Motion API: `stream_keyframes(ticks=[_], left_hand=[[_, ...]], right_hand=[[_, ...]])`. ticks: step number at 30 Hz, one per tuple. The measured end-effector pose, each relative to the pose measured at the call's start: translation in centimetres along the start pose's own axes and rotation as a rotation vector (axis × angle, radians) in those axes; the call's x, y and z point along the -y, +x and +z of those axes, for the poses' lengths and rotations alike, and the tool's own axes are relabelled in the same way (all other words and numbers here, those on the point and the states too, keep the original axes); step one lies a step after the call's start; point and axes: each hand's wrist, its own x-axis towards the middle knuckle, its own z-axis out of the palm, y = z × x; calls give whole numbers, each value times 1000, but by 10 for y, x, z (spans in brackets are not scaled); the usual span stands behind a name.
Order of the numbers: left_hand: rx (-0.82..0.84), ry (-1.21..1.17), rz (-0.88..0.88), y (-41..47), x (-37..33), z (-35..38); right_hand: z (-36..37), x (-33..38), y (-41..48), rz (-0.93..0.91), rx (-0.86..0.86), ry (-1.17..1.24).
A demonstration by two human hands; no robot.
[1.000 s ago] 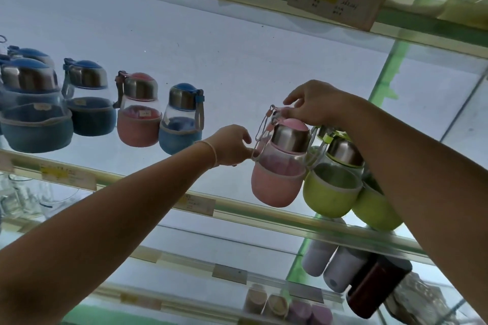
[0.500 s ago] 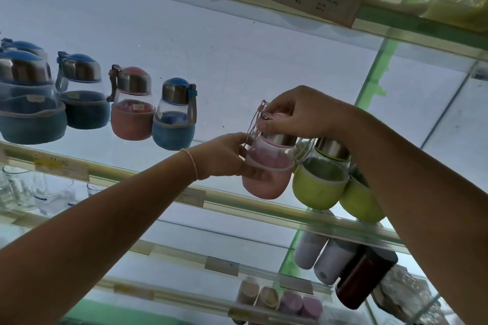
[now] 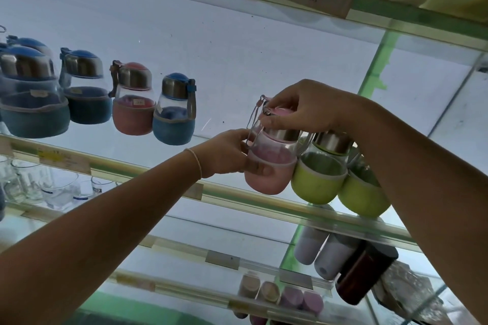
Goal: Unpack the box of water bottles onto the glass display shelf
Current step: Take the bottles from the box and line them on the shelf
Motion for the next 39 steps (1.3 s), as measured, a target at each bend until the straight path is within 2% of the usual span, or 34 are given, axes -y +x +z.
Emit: stream_keyframes(ticks=[6, 11, 17, 32, 39], left_hand=[[0, -26, -25, -1, 2, 0], [-29, 11, -8, -4, 5, 2], [-49, 4, -42, -10, 3, 3], [-113, -19, -96, -17, -4, 3], [-151, 114, -79, -32, -4, -33]], right_hand=[[-18, -7, -5, 37, -196, 268], [-14, -5, -8, 3, 24, 132], [-7, -2, -4, -59, -11, 110], [-7, -4, -7, -24, 10, 67], [-4, 28, 5, 9, -140, 65]])
